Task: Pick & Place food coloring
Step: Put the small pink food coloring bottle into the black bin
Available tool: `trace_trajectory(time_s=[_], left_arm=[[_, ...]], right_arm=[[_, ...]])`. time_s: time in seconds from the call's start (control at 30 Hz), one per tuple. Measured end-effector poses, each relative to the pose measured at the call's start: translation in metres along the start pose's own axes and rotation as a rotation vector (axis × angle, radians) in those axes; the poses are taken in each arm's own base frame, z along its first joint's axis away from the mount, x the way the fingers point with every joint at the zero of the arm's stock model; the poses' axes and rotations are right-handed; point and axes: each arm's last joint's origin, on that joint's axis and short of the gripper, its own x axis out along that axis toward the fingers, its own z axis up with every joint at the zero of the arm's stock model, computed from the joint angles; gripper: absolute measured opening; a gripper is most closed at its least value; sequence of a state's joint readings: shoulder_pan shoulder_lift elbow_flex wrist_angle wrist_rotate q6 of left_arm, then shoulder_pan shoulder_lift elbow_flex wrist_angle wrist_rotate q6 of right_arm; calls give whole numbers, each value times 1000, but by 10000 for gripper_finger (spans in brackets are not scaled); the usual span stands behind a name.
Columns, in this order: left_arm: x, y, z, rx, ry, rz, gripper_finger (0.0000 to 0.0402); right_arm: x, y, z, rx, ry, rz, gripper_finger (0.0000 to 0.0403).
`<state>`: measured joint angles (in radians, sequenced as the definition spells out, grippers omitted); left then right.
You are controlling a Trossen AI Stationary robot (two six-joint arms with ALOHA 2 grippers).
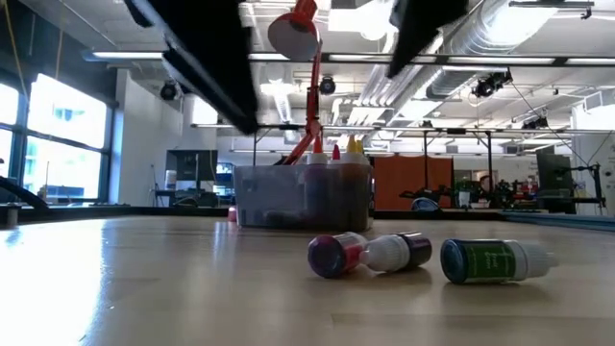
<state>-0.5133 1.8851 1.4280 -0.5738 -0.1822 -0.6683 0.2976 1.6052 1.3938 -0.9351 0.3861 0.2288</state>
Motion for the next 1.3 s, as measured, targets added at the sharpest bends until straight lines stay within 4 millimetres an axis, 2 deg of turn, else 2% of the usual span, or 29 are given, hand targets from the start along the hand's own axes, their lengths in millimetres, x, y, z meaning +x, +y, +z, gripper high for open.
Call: trace_trajectory(time_s=[0.27,0.33,0.43,0.6,0.67,0.8,0.97,1.17,1.3], left_arm=[[59,-24,-16,58,102,-268,120],[63,-21,-23,64,141,-224,120],[72,-19,-22,71,128,-203,120],[71,-13,-21,92,119,-136,120],[72,-11,-20,95,119,-133,120],[73,-10,-17,90,64,-96,120],[72,-8,-14,32,9,-28,120],[70,-6,-16,48,26,-6,120],[72,-4,-15,29,19,1,120]], right_arm=[[33,68,-67,68,-94,152,139],[41,82,-79,67,-168,185,139],[54,99,-100,82,-294,248,139],[64,114,-124,147,-510,391,139],[70,119,-135,103,-542,403,139],[84,134,-142,47,-559,392,139],[97,152,-138,23,-542,361,139],[97,153,-132,40,-569,311,139],[97,153,-132,-9,-576,292,139]])
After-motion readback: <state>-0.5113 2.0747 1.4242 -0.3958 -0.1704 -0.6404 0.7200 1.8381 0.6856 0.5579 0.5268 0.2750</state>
